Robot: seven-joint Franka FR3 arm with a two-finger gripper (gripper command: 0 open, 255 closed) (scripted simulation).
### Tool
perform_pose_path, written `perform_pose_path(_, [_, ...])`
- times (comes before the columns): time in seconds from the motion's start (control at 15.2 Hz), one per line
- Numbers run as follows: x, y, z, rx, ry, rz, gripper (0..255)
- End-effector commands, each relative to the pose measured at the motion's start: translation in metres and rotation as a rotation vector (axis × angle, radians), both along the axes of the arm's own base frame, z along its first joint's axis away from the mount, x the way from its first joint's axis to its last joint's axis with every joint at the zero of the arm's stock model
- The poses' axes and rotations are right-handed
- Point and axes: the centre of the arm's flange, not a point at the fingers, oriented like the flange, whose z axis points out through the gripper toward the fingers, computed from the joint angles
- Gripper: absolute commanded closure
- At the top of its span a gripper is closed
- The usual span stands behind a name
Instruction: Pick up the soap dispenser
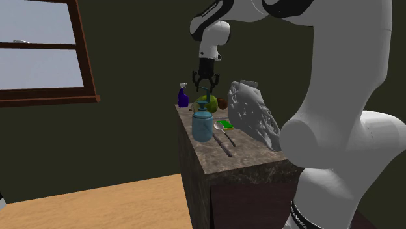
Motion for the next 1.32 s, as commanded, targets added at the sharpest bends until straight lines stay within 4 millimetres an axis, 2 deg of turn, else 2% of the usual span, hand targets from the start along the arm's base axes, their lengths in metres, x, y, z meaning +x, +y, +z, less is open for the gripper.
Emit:
perform_pose_path(0.0, [0.000, 0.000, -0.001, 0.000, 0.000, 0.000, 255])
perform_pose_path(0.53, [0.000, 0.000, 0.000, 0.000, 0.000, 0.000, 255])
perform_pose_path(1.25, [0.000, 0.000, 0.058, 0.000, 0.000, 0.000, 255])
